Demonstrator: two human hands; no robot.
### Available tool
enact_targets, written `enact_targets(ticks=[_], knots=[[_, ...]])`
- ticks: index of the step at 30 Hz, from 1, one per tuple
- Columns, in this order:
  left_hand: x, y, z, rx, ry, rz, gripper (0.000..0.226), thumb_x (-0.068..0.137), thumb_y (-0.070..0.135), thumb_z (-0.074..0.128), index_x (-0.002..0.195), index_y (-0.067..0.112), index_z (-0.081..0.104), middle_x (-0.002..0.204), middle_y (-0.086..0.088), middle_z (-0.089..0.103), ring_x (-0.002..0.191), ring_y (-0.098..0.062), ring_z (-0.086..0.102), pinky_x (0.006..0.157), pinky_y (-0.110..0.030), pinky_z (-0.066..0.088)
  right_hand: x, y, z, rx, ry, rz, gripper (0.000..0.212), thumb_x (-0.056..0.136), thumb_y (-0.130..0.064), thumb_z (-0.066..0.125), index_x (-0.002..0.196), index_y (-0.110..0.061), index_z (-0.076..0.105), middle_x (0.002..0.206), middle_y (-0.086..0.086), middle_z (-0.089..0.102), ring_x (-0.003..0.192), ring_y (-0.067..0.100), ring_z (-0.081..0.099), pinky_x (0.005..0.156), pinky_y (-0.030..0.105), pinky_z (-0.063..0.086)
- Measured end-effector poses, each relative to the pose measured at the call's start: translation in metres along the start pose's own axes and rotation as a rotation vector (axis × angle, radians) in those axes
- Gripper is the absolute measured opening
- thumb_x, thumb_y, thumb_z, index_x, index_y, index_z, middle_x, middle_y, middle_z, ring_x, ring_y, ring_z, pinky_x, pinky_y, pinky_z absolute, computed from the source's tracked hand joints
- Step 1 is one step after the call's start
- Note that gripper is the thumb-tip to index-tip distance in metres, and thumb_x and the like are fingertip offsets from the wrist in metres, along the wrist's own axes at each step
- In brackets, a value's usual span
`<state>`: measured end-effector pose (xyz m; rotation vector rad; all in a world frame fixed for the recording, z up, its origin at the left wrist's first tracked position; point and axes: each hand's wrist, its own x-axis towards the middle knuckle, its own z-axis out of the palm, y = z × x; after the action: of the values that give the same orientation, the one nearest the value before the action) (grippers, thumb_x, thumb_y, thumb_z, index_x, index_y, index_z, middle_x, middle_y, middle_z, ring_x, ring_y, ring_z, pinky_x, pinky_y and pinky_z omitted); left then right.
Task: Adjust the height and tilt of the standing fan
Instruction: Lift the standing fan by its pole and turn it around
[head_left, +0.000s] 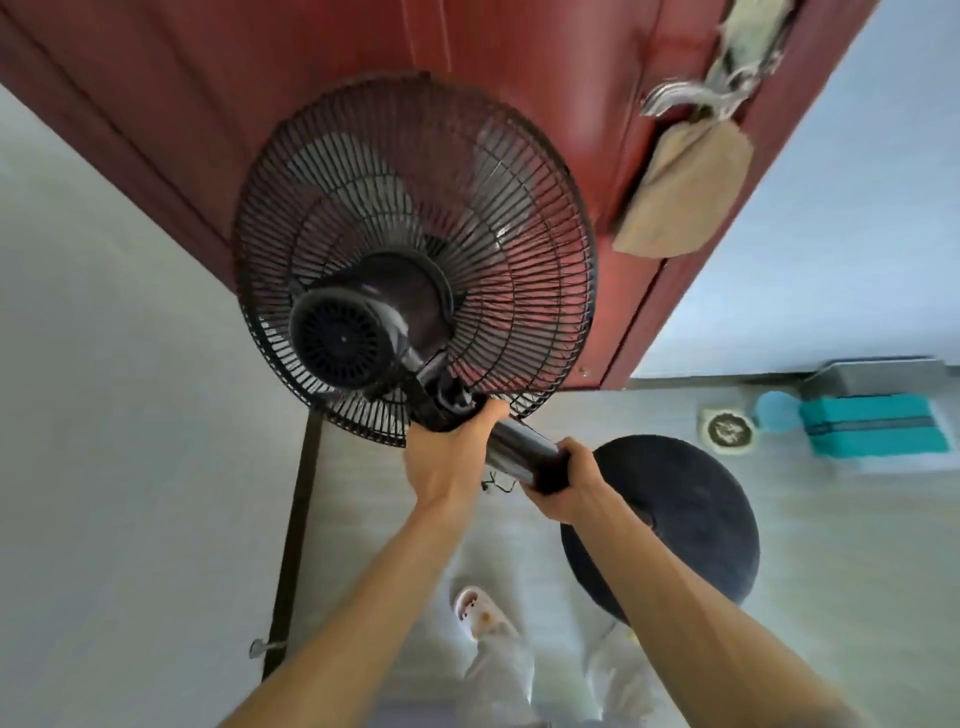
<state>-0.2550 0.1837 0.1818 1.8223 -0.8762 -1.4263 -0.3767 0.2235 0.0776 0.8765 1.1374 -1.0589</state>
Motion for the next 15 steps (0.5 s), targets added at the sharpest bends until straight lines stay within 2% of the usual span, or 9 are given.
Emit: enact_targets(ticks=[3,6,9,10,12,14,15], knots=[[-0.049,-0.001,0.056,0.043,-0.101,0.026,0.057,0.038,0.046,0.088,0.087,0.028,0.065,0.091,0.010,0.076,0.092,-0.016,0.073,0.087,-0.047,0.062,-0.035,-0.040,-0.059,0.147,-0.004,-0.072,0.031,0.084,-0.022,0.061,0.108,-0.004,0.054,0.109,0.016,0.059,0.109,0.030,0.063,0.088,0.038,0.057],[-0.100,-0.002,0.115,0.106,-0.206,0.060,0.062,0.036,0.050,0.085,0.091,0.027,0.069,0.086,0.011,0.075,0.088,-0.015,0.074,0.082,-0.044,0.064,-0.068,-0.080,-0.116,0.249,-0.028,-0.117,0.036,0.087,-0.025,0.059,0.117,-0.005,0.057,0.114,0.016,0.061,0.100,0.031,0.063,0.070,0.040,0.056],[-0.153,-0.005,0.178,0.184,-0.335,0.119,0.051,0.040,0.048,0.085,0.085,0.028,0.071,0.069,0.017,0.074,0.079,-0.010,0.073,0.077,-0.041,0.065,-0.101,-0.124,-0.176,0.348,-0.048,-0.180,0.036,0.089,-0.027,0.058,0.118,-0.005,0.059,0.102,0.017,0.063,0.082,0.031,0.062,0.068,0.039,0.055],[-0.171,-0.006,0.199,0.203,-0.388,0.140,0.048,0.043,0.046,0.086,0.084,0.028,0.071,0.067,0.021,0.074,0.076,-0.007,0.073,0.077,-0.040,0.064,-0.110,-0.138,-0.197,0.384,-0.062,-0.195,0.039,0.091,-0.028,0.057,0.122,-0.005,0.060,0.103,0.017,0.063,0.082,0.031,0.062,0.067,0.038,0.055],[-0.209,-0.008,0.242,0.249,-0.485,0.197,0.042,0.047,0.044,0.087,0.082,0.026,0.071,0.068,0.026,0.073,0.068,0.000,0.071,0.074,-0.035,0.063,-0.130,-0.169,-0.239,0.472,-0.080,-0.238,0.043,0.094,-0.031,0.055,0.130,-0.006,0.058,0.107,0.017,0.063,0.088,0.030,0.063,0.075,0.038,0.055],[-0.240,-0.007,0.278,0.288,-0.571,0.237,0.042,0.046,0.045,0.086,0.080,0.025,0.072,0.068,0.025,0.073,0.063,0.004,0.070,0.071,-0.032,0.062,-0.148,-0.195,-0.273,0.520,-0.074,-0.276,0.044,0.096,-0.033,0.055,0.130,-0.006,0.056,0.104,0.018,0.062,0.103,0.030,0.064,0.094,0.036,0.054],[-0.252,-0.006,0.295,0.306,-0.605,0.250,0.044,0.045,0.046,0.085,0.081,0.024,0.072,0.068,0.023,0.074,0.062,0.004,0.070,0.070,-0.033,0.063,-0.156,-0.207,-0.288,0.545,-0.074,-0.292,0.044,0.095,-0.033,0.055,0.129,-0.006,0.056,0.108,0.018,0.062,0.109,0.029,0.063,0.098,0.037,0.053]])
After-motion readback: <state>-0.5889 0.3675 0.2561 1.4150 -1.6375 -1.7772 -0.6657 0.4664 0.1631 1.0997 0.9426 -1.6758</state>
